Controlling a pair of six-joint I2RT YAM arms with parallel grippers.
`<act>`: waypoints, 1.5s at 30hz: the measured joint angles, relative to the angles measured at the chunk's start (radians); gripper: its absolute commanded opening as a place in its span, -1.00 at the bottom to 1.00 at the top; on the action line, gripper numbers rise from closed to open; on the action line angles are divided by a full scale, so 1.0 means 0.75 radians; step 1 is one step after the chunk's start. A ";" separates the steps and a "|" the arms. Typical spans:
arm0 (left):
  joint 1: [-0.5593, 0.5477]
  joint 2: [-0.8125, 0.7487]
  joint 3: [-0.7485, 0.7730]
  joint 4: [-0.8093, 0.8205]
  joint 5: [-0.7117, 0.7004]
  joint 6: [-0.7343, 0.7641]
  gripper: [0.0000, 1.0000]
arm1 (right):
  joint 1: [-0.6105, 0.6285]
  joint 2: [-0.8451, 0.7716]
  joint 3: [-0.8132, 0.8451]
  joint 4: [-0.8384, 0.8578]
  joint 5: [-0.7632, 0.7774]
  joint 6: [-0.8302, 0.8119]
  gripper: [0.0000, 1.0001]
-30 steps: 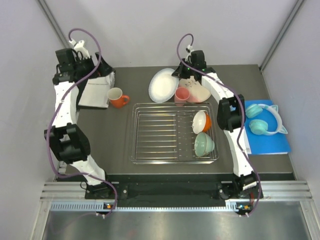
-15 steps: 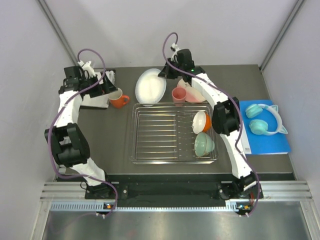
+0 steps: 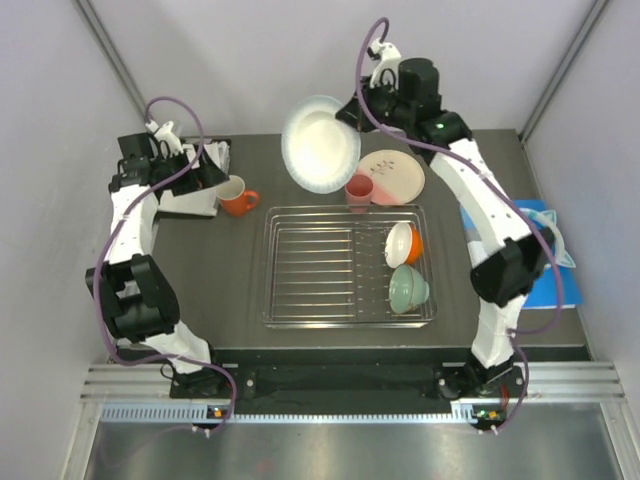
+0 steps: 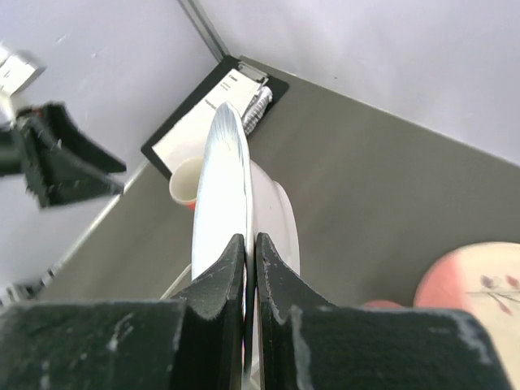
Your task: Load the mixed dishes into the dish rack
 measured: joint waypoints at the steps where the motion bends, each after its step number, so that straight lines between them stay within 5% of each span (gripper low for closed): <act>1: 0.001 -0.008 -0.001 -0.006 0.001 0.001 0.98 | 0.005 -0.093 -0.062 -0.022 0.015 -0.046 -1.00; 8: 0.003 -0.079 0.004 -0.076 0.004 0.020 0.98 | 0.058 -0.620 -0.424 -0.105 0.112 -0.285 -1.00; 14: 0.003 -0.131 0.008 -0.168 0.025 0.034 0.98 | 0.189 -0.829 -0.651 -0.164 0.333 -0.527 -1.00; 20: -0.002 -0.204 -0.038 -0.235 0.066 0.060 0.98 | 0.450 -0.944 -0.980 -0.094 0.680 -0.933 -1.00; 27: -0.012 -0.235 -0.132 -0.276 0.081 0.071 0.98 | 0.670 -0.967 -1.145 -0.064 0.860 -1.338 -1.00; 35: -0.045 -0.238 -0.234 -0.276 0.084 0.075 0.98 | 0.706 -0.982 -1.225 0.048 0.939 -1.681 -1.00; 45: -0.123 -0.238 -0.256 -0.268 0.083 0.074 0.98 | 0.707 -0.942 -1.225 0.033 0.904 -1.814 -1.00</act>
